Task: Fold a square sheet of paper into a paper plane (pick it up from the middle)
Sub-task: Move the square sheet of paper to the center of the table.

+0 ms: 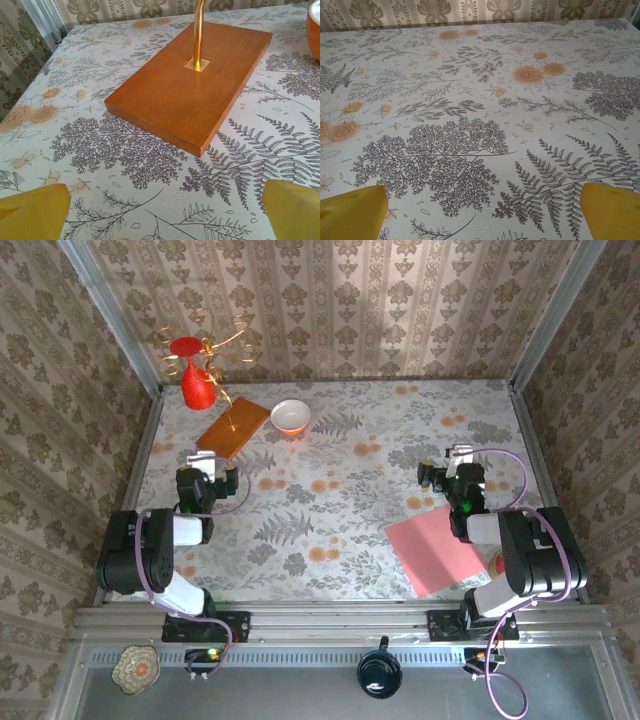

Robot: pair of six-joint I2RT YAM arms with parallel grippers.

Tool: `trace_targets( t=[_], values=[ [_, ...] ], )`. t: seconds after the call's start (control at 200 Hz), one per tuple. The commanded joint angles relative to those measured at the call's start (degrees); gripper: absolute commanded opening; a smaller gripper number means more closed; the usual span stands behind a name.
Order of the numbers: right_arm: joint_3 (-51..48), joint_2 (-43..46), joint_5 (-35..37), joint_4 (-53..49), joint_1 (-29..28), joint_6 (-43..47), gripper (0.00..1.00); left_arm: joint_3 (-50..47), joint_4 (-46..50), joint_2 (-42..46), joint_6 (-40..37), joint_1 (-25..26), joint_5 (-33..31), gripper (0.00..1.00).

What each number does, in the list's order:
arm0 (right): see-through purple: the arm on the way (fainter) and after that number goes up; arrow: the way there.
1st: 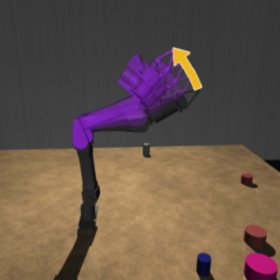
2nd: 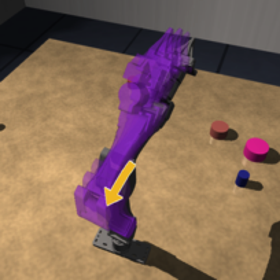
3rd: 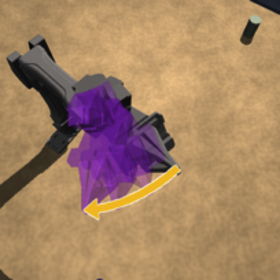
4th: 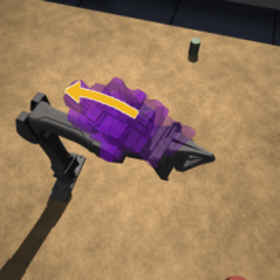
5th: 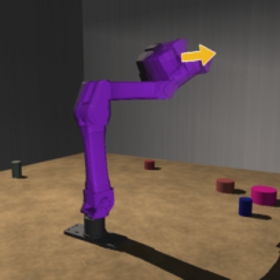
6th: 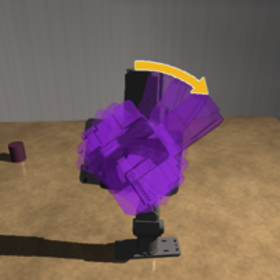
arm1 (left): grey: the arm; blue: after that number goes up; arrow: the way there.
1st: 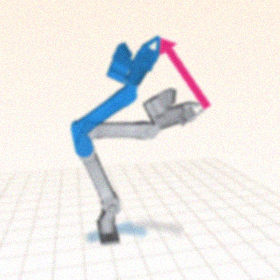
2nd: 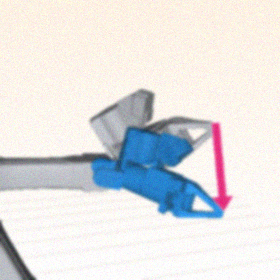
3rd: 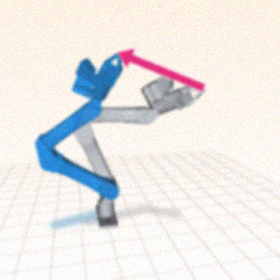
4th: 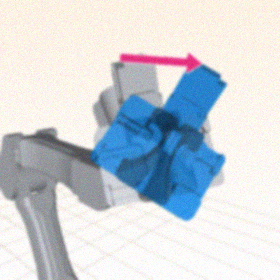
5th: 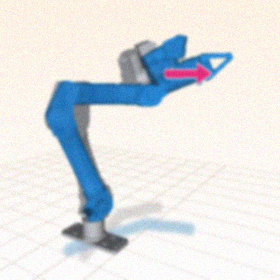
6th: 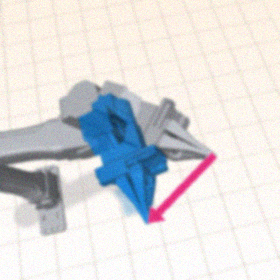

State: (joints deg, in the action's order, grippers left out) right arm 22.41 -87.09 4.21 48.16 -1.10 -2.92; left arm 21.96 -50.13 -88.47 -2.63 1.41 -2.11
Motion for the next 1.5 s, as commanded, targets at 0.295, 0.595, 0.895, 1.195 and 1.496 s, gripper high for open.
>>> trace_targets(
  t=[0.295, 0.595, 0.895, 1.195, 1.496],
  values=[
    [1.23, -0.45, -0.36, 0.09, 0.22, 0.9, 1.0, 1.2, -0.41, -0.22, -0.62, -0.36, 0.88, 1.0],
    [1.43, -0.54, -0.43, -0.26, 0.31, 0.9, 1.0, 1.18, -0.41, -0.3, -0.55, -0.36, 0.99, 1.0],
    [1.49, -0.63, -0.44, -0.35, 0.31, 0.9, 1.0, 1.22, -0.26, -0.24, -0.51, -0.56, 1.23, 1.0],
    [5.21, 7.83, 1.39, -14.71, -0.39, 0.53, 1.0, 4.18, 8.94, 4.45, -0.76, 0.87, -2.82, 1.0],
    [14.59, 20.67, 3.05, -45.94, -2.02, -14.25, 1.0, 13.2, 35.5, 16.06, 9.21, 3.51, -6.11, 1.0]
  ],
)
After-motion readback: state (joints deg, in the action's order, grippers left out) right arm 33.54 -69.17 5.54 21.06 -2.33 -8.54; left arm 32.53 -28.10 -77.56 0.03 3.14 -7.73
